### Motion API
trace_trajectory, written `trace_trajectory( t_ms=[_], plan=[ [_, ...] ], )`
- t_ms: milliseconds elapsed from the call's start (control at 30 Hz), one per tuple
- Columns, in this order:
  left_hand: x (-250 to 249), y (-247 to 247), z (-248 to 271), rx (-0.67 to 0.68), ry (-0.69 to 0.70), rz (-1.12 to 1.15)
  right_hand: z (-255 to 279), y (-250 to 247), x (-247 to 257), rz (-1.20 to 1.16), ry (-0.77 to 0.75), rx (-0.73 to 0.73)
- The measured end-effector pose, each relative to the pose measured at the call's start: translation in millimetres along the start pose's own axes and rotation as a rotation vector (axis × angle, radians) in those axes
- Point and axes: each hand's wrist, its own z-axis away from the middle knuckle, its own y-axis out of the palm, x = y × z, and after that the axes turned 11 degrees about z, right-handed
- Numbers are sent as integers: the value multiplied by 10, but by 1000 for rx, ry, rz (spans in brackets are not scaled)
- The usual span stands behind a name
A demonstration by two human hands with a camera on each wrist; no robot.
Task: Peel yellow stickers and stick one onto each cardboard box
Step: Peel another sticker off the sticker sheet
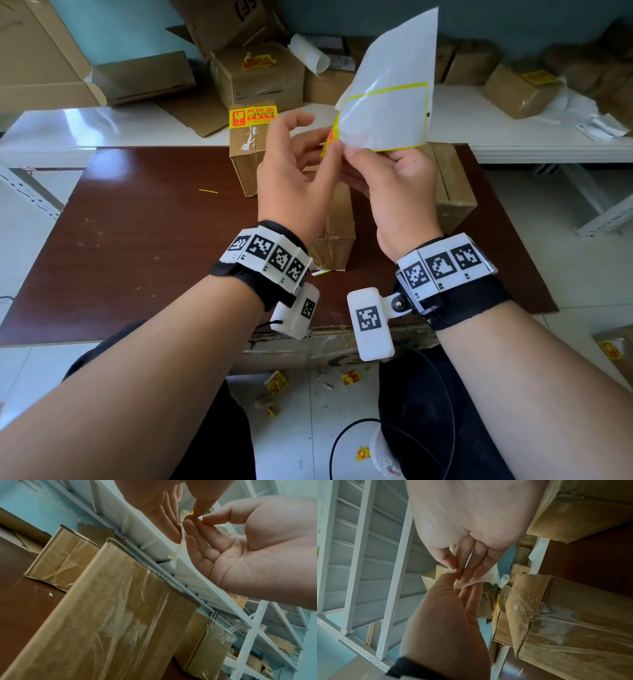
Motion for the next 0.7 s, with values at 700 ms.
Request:
trace_trajectory(
  t_ms=[700],
  plan=[
    [99,127,40,-39,108,-61,11,-34,51,-141,33,-82]
  ],
)
